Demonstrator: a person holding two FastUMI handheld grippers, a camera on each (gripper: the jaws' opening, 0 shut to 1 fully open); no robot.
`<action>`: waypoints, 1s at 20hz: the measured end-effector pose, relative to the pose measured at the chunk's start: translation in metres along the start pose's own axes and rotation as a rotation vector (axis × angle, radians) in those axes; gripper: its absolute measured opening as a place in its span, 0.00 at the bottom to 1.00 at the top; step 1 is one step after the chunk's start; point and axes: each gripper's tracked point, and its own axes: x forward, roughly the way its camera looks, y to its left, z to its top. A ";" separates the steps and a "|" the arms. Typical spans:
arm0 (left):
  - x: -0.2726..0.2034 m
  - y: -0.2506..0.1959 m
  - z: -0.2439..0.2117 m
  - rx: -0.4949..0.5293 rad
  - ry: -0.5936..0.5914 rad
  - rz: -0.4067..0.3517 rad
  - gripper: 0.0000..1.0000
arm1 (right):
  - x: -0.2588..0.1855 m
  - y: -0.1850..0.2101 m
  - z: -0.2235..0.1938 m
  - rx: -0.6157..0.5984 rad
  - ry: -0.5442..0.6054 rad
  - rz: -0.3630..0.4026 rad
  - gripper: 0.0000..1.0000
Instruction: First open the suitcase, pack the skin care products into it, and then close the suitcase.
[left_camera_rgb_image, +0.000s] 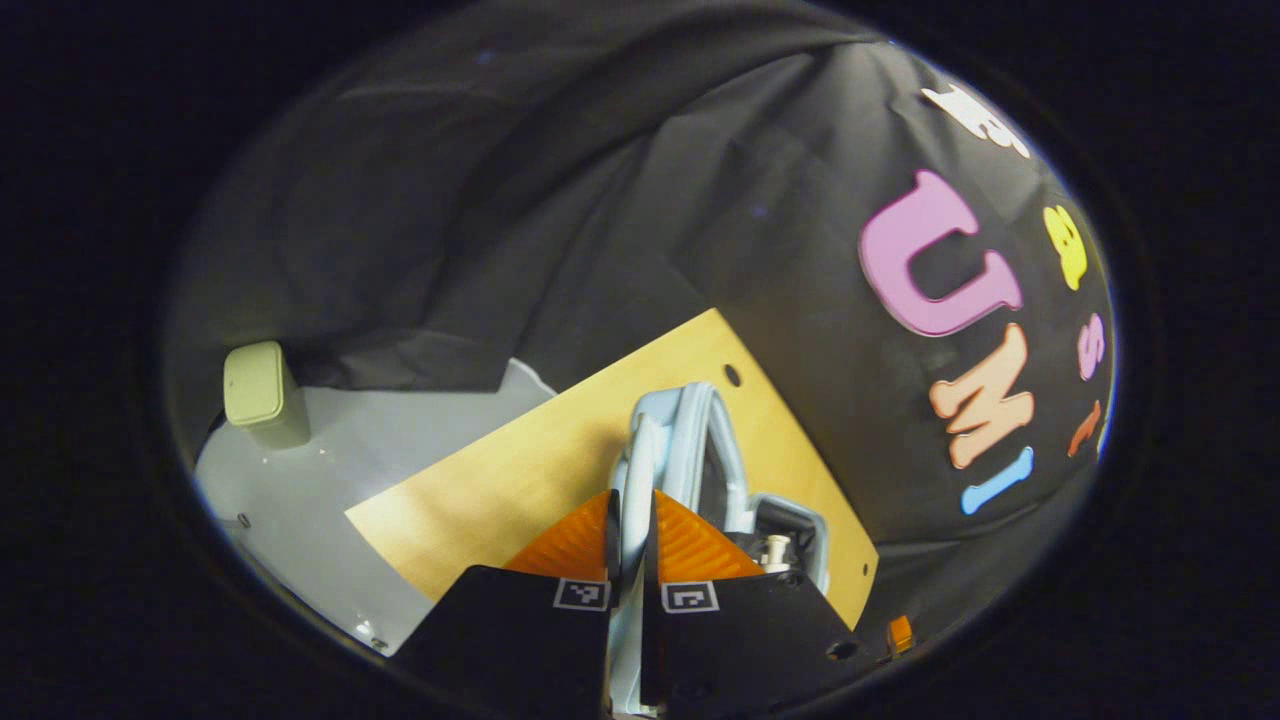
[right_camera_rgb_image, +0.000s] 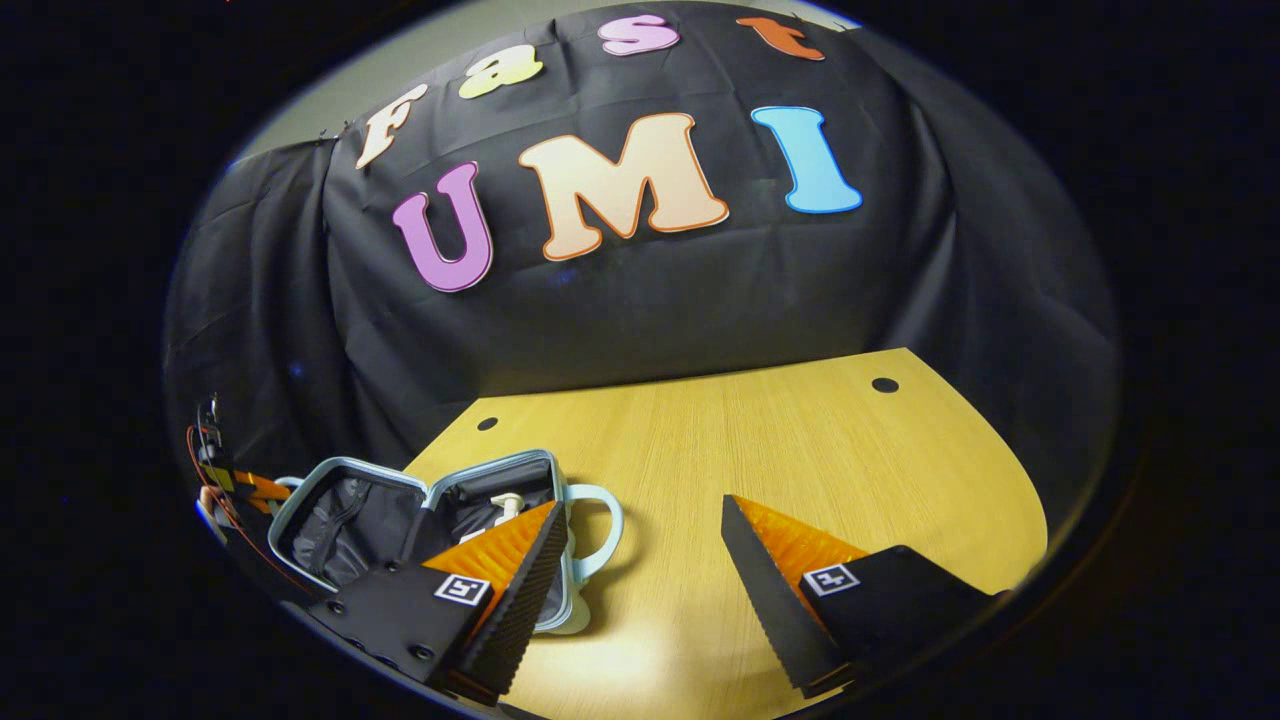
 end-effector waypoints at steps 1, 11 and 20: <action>-0.005 -0.019 0.002 0.038 -0.011 -0.015 0.05 | -0.002 -0.006 0.001 0.007 -0.009 -0.001 0.92; -0.003 -0.234 -0.066 0.394 0.032 -0.178 0.05 | -0.041 -0.076 0.014 -0.008 -0.062 -0.050 0.97; 0.079 -0.338 -0.218 0.553 0.255 -0.240 0.05 | -0.099 -0.141 0.011 0.019 -0.099 -0.145 0.97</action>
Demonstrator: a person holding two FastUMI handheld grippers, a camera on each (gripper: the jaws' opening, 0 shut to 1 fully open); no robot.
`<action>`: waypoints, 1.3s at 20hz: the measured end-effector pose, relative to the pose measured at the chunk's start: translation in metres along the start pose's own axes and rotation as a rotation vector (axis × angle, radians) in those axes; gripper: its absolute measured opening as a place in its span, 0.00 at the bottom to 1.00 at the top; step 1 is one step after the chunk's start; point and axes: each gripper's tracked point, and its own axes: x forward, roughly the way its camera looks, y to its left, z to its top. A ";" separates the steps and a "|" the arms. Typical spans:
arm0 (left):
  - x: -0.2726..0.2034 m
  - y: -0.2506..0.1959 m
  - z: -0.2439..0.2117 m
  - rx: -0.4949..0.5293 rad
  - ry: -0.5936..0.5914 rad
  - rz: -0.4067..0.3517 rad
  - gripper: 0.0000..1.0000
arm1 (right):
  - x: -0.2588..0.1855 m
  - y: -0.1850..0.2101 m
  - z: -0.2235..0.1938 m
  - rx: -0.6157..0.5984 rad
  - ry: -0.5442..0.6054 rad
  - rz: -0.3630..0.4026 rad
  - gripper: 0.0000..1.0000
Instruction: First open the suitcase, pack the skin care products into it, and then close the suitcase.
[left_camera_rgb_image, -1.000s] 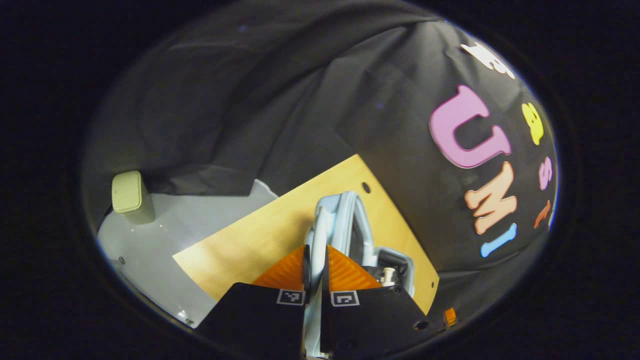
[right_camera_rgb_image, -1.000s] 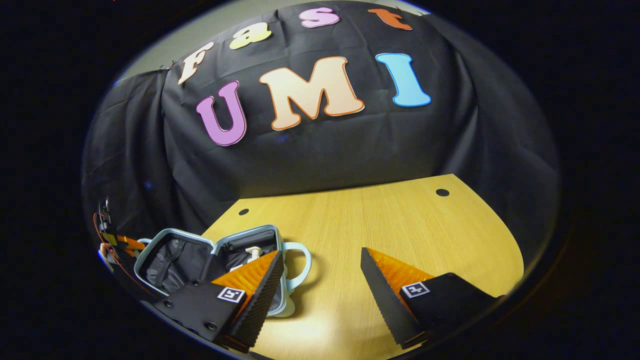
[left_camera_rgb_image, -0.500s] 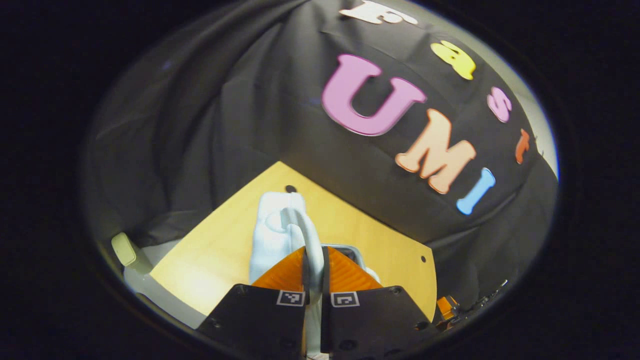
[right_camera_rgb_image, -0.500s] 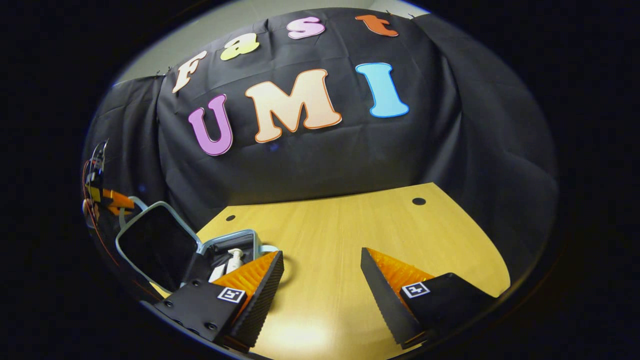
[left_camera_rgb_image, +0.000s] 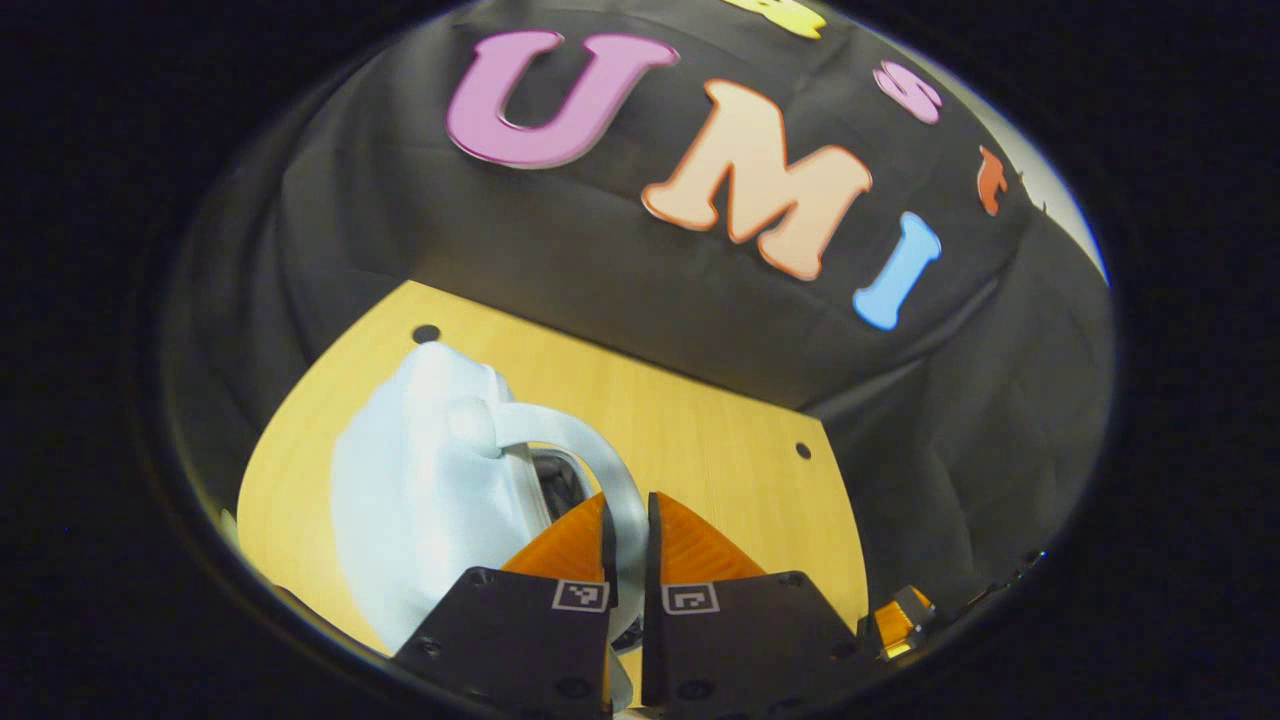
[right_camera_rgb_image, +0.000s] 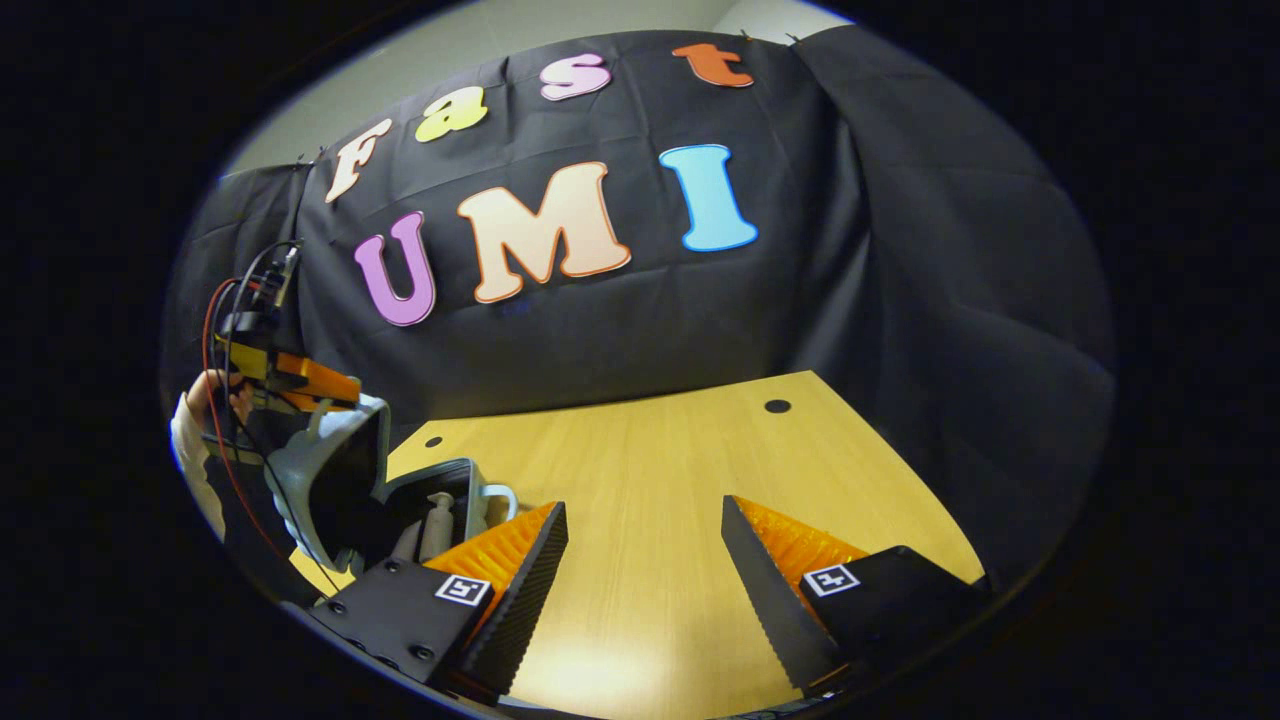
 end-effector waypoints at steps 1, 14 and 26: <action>0.018 -0.008 -0.013 0.014 0.043 0.004 0.05 | -0.005 -0.008 0.001 0.009 -0.004 -0.016 0.97; 0.119 0.009 -0.131 0.146 0.418 0.173 0.08 | -0.047 -0.083 -0.014 0.087 0.006 -0.161 0.97; 0.039 -0.033 -0.067 0.234 0.169 0.091 0.95 | -0.036 -0.041 0.025 0.012 -0.066 -0.061 0.97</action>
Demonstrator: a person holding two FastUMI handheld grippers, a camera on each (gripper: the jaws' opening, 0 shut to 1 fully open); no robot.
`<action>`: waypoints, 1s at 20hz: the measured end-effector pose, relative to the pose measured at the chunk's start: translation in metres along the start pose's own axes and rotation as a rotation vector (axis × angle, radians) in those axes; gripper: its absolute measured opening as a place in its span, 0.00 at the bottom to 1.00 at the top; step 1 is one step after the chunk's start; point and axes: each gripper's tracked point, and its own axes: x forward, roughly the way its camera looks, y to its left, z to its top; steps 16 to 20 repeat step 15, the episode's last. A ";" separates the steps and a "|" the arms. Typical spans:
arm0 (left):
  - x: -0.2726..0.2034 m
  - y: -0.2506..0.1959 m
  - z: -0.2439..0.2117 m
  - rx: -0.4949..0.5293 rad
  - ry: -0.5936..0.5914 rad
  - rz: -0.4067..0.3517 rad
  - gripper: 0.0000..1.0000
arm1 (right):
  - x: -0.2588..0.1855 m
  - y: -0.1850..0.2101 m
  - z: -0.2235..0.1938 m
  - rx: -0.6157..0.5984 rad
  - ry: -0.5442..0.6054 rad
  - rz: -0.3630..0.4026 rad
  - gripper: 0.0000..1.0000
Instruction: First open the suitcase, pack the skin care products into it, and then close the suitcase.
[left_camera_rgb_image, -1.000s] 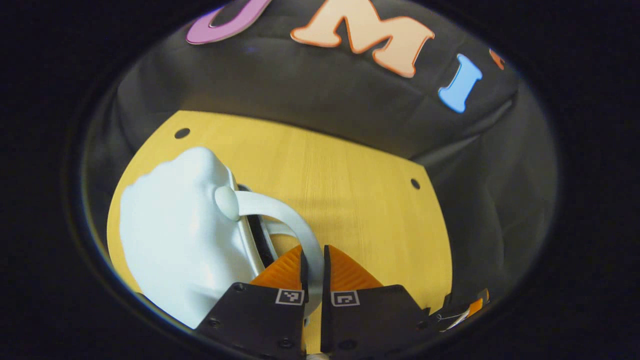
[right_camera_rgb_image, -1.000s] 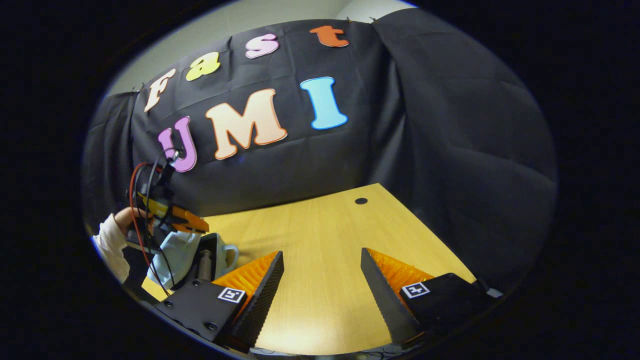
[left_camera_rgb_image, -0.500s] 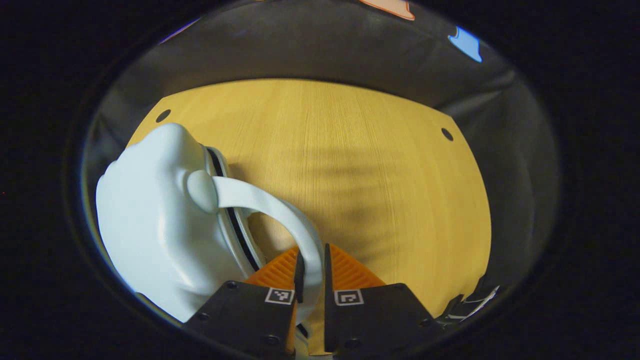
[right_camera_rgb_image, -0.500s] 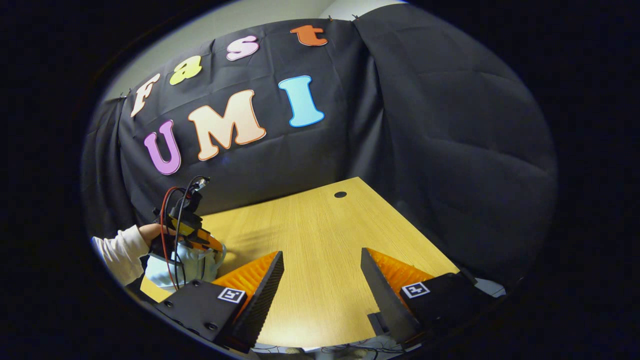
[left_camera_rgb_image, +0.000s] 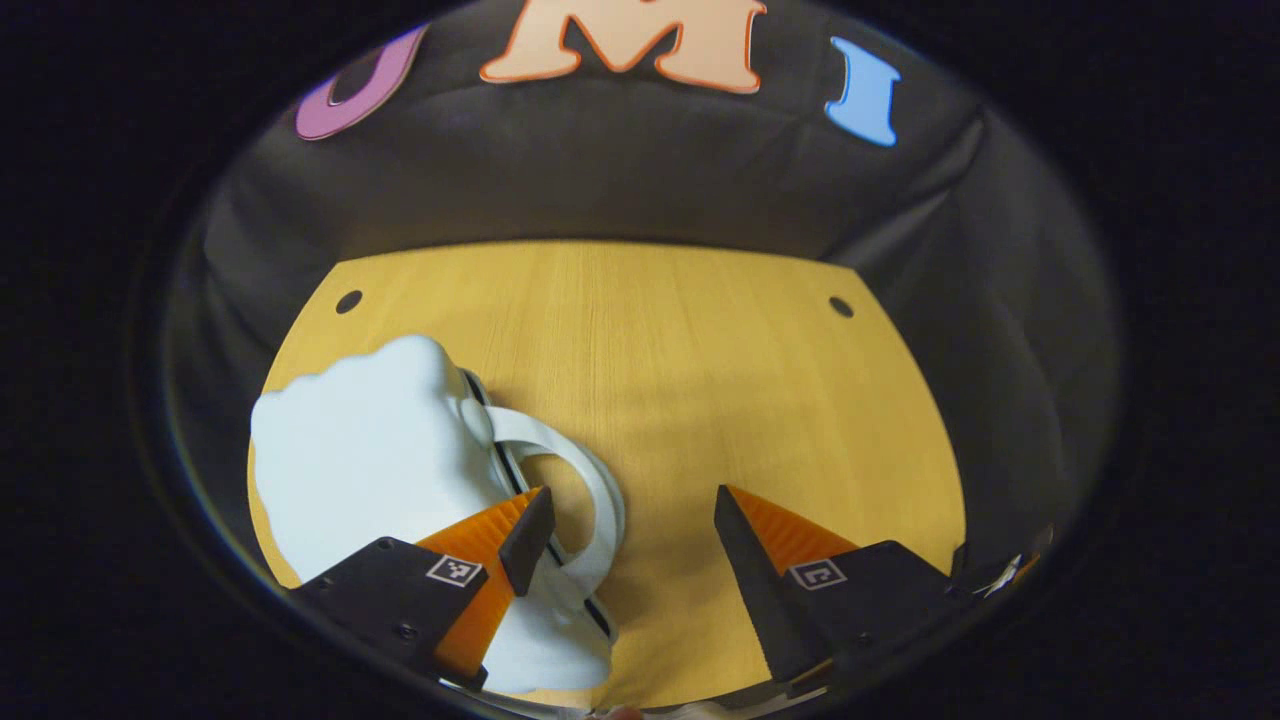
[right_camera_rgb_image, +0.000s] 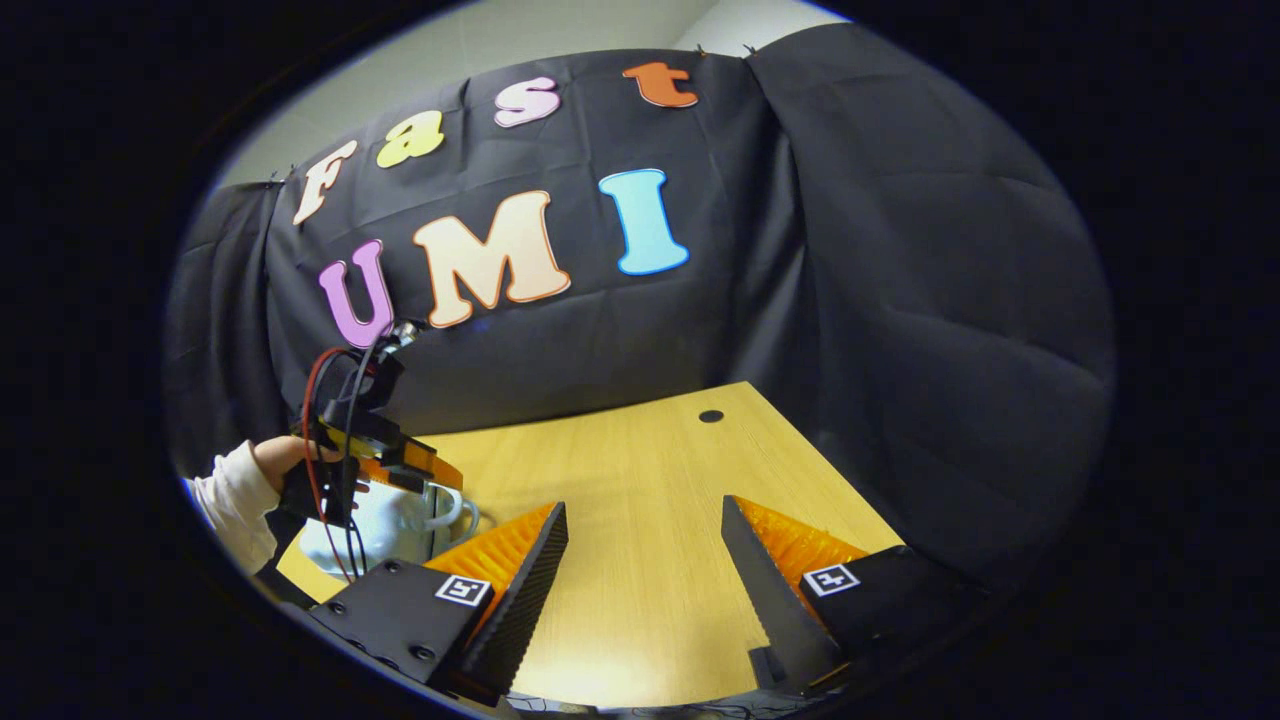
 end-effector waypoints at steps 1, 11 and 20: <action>-0.017 -0.002 0.011 -0.005 -0.069 -0.010 0.95 | 0.002 0.008 0.007 -0.001 -0.013 0.016 0.97; -0.189 -0.010 0.040 -0.055 -0.587 -0.104 0.94 | -0.002 0.094 0.074 0.032 -0.200 0.189 0.97; -0.192 -0.015 0.025 -0.053 -0.598 -0.209 0.94 | -0.011 0.111 0.078 0.007 -0.231 0.188 0.98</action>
